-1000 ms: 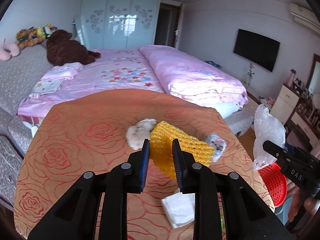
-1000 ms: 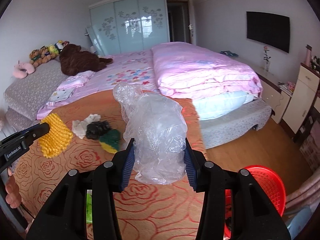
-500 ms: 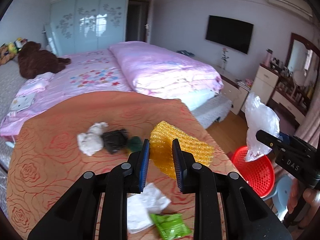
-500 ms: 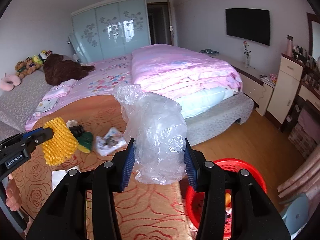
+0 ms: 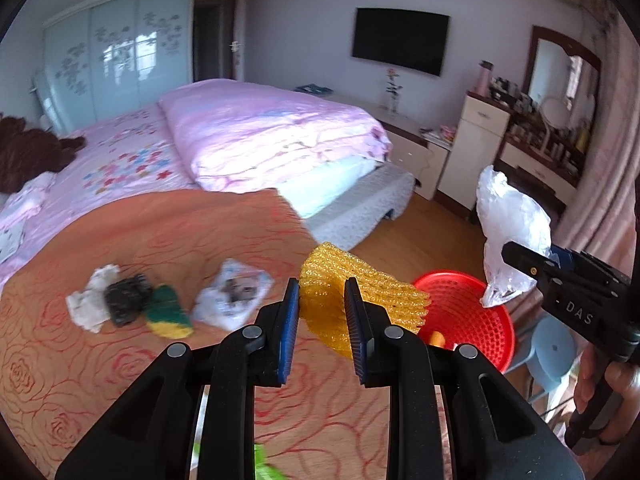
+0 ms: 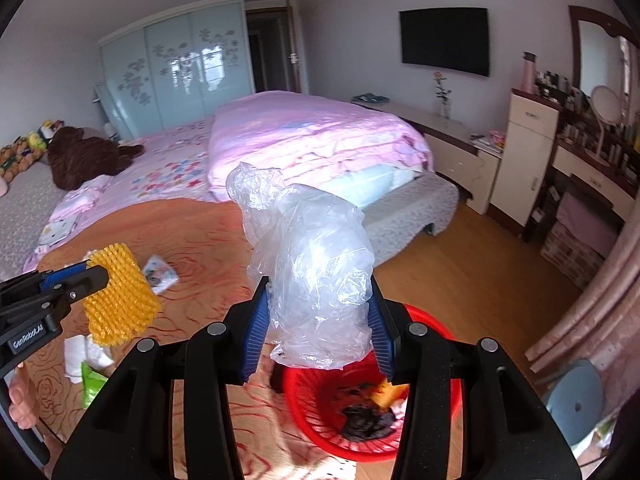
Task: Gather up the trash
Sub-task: 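Carry the yellow foam sheet and clear plastic bag over the red wastebasket with both tools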
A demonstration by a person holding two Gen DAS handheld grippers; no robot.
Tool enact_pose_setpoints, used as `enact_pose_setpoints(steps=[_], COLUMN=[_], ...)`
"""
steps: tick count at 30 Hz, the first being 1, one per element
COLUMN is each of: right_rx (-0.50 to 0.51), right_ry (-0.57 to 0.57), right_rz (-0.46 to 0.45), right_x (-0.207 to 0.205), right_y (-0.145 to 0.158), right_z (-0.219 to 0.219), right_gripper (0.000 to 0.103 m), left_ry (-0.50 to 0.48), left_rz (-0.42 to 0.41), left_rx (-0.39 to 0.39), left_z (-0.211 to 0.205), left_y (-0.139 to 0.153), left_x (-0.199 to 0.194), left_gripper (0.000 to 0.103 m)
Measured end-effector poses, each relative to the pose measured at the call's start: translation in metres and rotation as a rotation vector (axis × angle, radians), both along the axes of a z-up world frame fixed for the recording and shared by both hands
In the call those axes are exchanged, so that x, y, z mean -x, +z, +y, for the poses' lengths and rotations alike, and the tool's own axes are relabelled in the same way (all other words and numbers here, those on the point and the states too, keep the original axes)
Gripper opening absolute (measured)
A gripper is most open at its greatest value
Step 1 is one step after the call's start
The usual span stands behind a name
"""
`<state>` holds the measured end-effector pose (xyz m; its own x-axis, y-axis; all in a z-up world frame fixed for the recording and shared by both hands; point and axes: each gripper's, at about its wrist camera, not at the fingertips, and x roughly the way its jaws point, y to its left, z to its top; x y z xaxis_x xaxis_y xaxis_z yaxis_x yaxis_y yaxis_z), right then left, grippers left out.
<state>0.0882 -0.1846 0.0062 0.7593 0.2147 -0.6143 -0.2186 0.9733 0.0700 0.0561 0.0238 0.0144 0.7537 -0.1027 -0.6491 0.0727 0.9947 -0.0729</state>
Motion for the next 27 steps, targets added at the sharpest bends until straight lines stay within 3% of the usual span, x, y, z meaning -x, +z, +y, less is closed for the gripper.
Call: enact_pose_setpoints(steps=[16, 27], right_rx=[-0.027, -0.039], right_ry=[-0.153, -0.207], right_rz=[0.066, 0.131], right_x=[0.003, -0.006], right_y=[-0.031, -0.056], right_z=[-0.064, -0.081], right_gripper=[0.044, 0.045], left_ry=[-0.187, -0.281], left_rz=[0.044, 0.125], left_rx=[-0.058, -0.093], left_z=[-0.085, -0.124], left_y=[-0.028, -0.061], left_x=[-0.019, -0.035], left_gripper=[0.022, 0.022])
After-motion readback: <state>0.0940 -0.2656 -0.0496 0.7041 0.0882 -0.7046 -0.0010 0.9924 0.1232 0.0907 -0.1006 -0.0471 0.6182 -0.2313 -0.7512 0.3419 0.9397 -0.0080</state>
